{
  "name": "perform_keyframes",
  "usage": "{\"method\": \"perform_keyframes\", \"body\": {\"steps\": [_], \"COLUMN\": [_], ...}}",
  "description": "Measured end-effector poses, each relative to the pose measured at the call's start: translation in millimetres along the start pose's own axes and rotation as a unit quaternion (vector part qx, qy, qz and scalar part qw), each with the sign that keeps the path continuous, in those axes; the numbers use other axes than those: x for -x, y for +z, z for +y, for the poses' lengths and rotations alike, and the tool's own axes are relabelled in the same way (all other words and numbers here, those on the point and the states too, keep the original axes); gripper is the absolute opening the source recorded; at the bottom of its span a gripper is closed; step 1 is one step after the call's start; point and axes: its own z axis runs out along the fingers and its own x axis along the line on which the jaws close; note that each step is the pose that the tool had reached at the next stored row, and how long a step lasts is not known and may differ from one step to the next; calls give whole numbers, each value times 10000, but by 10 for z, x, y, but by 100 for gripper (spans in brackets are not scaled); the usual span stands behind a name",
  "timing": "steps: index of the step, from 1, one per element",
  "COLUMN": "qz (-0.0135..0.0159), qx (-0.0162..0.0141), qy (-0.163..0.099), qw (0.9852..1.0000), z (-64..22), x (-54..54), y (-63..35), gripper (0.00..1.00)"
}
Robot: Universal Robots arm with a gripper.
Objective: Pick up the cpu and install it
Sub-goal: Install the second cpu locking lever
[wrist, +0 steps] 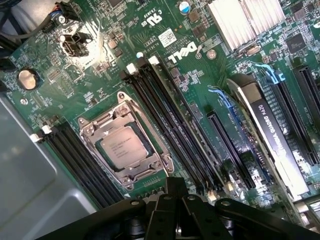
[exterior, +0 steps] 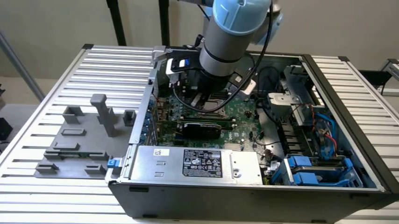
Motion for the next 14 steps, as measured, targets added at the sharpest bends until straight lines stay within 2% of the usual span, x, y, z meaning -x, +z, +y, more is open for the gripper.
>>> {"method": "perform_keyframes", "body": {"steps": [10, 14], "qz": [4, -12], "qx": [7, 26], "qy": [14, 21], "qw": [10000, 10000], "z": [-44, -67], "x": [-10, -2], "y": [163, 239], "gripper": [11, 11]}}
